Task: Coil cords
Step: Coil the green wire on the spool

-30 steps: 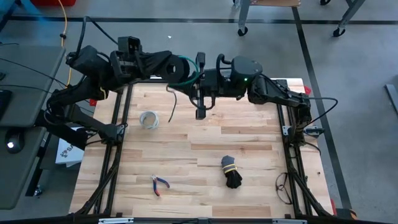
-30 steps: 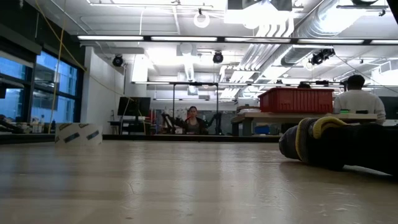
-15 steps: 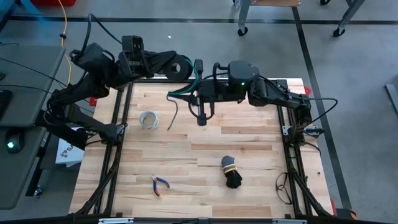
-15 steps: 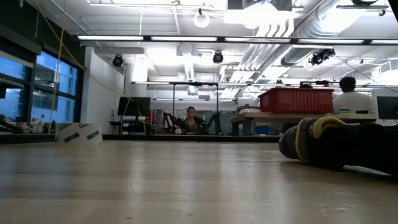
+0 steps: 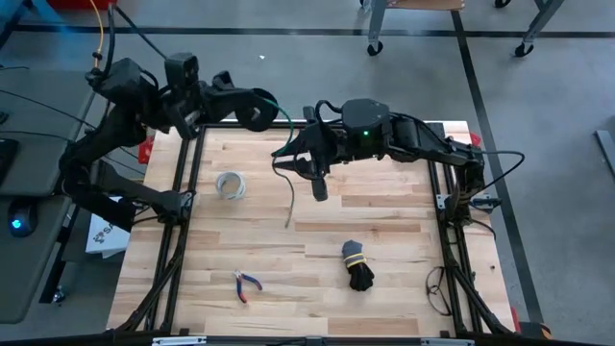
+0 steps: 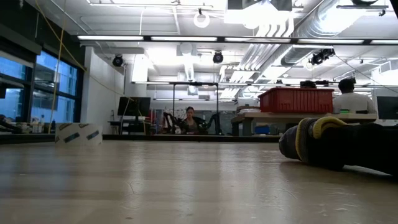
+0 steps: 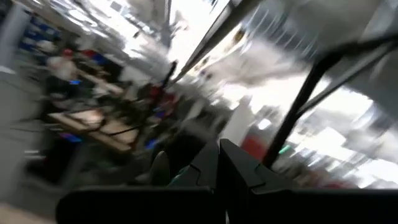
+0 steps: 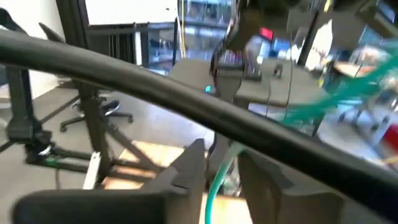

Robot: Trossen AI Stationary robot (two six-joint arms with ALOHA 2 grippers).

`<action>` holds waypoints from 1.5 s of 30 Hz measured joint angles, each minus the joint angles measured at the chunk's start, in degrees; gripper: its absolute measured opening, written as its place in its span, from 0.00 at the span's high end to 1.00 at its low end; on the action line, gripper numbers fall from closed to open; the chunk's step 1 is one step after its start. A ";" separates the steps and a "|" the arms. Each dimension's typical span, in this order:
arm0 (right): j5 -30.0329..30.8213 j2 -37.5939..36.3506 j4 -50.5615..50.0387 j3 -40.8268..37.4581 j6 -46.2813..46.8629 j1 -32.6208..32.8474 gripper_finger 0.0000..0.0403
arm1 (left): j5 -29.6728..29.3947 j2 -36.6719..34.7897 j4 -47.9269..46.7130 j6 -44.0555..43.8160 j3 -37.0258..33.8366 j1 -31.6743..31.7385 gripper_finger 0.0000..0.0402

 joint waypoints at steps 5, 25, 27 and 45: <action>2.29 -2.94 -9.32 0.00 0.21 -0.18 0.68 | -0.15 -2.78 -12.99 15.36 0.00 0.91 1.00; 8.87 -6.96 -8.53 0.02 -5.75 -3.07 0.68 | -6.23 2.87 -18.49 50.06 0.02 -1.54 1.00; 10.55 -6.72 -7.68 0.02 -6.25 -2.97 0.68 | -6.26 3.21 -17.05 51.08 0.02 -1.70 1.00; 11.60 -5.60 -4.95 0.02 -4.31 -3.04 0.70 | -6.28 6.60 -10.89 52.72 0.02 -2.98 1.00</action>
